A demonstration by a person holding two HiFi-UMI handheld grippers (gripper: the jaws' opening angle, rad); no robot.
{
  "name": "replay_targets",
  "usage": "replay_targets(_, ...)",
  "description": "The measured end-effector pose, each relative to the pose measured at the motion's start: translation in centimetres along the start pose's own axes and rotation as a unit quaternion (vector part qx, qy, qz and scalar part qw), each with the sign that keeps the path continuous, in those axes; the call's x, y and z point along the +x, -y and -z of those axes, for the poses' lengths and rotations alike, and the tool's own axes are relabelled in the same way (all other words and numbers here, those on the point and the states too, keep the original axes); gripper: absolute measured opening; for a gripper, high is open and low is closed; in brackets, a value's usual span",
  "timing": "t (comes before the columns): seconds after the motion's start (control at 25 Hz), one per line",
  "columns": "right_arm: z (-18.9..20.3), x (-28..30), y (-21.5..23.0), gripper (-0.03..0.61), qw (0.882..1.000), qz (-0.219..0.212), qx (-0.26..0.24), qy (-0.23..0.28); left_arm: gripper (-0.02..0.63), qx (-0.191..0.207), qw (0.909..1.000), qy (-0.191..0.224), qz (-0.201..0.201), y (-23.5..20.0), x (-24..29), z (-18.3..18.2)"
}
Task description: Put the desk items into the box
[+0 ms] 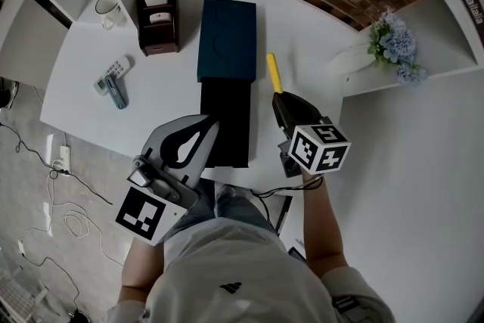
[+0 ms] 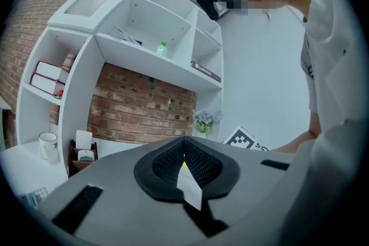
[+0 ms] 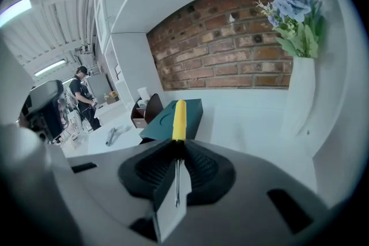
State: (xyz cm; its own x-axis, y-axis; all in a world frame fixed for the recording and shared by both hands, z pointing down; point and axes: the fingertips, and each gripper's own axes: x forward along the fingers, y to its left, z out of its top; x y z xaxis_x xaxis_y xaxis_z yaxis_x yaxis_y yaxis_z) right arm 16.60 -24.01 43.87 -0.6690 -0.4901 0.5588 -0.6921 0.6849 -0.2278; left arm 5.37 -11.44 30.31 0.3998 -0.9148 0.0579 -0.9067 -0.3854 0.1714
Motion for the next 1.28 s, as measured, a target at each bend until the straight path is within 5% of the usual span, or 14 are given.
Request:
replay_targets(0.84,3.0,2.4,-8.4,0.074,0.992,-0.101,-0.049,-0.05,0.011,-0.001,0.9969,0.018,-0.077,-1.3,-5.0,-0.1)
replay_targets(1.28,7.1,4.1,-9.5,0.074,0.985,-0.109,-0.064,-0.117,0.011,-0.005,0.9941,0.02,-0.106,-1.8,-6.9,0.3)
